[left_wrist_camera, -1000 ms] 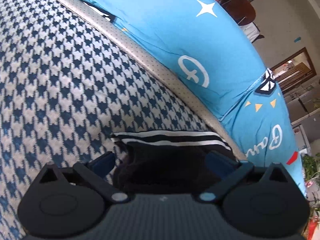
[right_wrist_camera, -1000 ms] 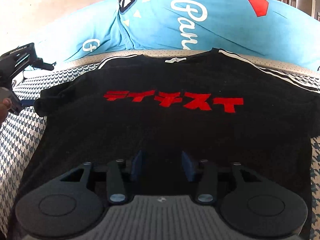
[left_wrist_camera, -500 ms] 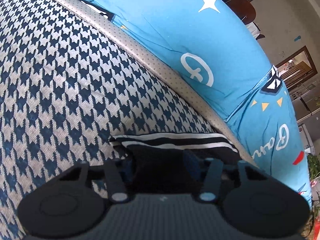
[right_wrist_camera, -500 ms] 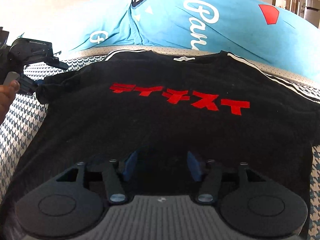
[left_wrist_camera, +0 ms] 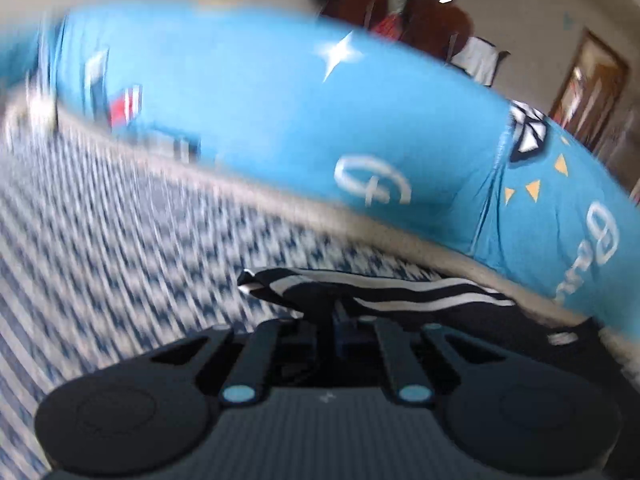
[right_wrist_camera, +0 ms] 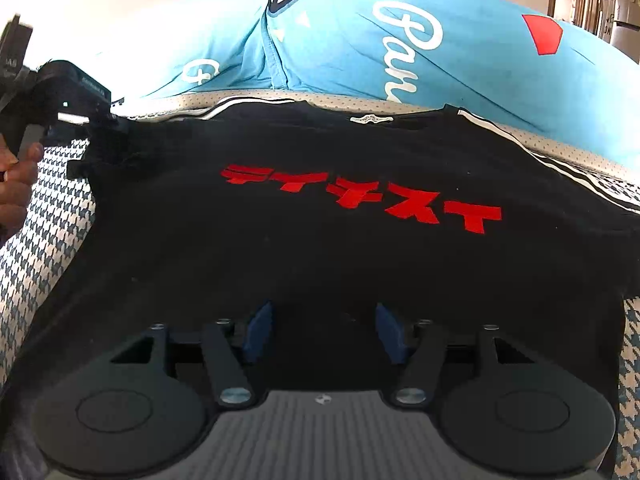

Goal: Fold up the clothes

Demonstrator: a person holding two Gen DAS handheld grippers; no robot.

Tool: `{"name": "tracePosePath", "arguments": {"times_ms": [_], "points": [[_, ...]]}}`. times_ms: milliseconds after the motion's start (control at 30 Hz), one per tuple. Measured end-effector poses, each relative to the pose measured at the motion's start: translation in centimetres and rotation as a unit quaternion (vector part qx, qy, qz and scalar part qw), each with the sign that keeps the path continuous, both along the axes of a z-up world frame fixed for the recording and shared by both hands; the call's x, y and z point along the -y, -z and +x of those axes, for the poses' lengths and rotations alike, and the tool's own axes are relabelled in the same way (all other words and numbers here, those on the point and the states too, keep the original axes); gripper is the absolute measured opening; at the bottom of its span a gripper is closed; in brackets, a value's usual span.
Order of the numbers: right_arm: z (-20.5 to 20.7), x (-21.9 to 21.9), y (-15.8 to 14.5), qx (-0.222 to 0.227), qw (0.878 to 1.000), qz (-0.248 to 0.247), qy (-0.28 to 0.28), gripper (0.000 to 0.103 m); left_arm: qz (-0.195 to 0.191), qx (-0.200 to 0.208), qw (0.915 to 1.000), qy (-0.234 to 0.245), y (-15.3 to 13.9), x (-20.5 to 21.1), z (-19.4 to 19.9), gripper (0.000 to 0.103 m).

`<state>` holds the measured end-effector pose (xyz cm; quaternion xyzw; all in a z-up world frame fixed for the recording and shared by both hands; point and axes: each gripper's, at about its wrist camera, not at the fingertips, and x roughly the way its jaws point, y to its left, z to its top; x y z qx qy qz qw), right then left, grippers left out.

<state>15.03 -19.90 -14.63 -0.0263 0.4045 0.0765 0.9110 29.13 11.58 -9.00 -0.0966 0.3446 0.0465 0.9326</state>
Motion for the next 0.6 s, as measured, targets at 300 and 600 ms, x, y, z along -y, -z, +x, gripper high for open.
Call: {"name": "tracePosePath", "arguments": {"times_ms": [300,600], "points": [[0.0,-0.1,0.1,0.001,1.0,-0.005,-0.006,0.062,0.081,-0.004,0.9965,-0.019,1.2,0.9,1.4,0.007],[0.3,0.1,0.0,-0.001,1.0,-0.006,-0.012,0.065,0.02,-0.033,0.9974,-0.061,2.1,-2.3,2.1,0.015]]}}
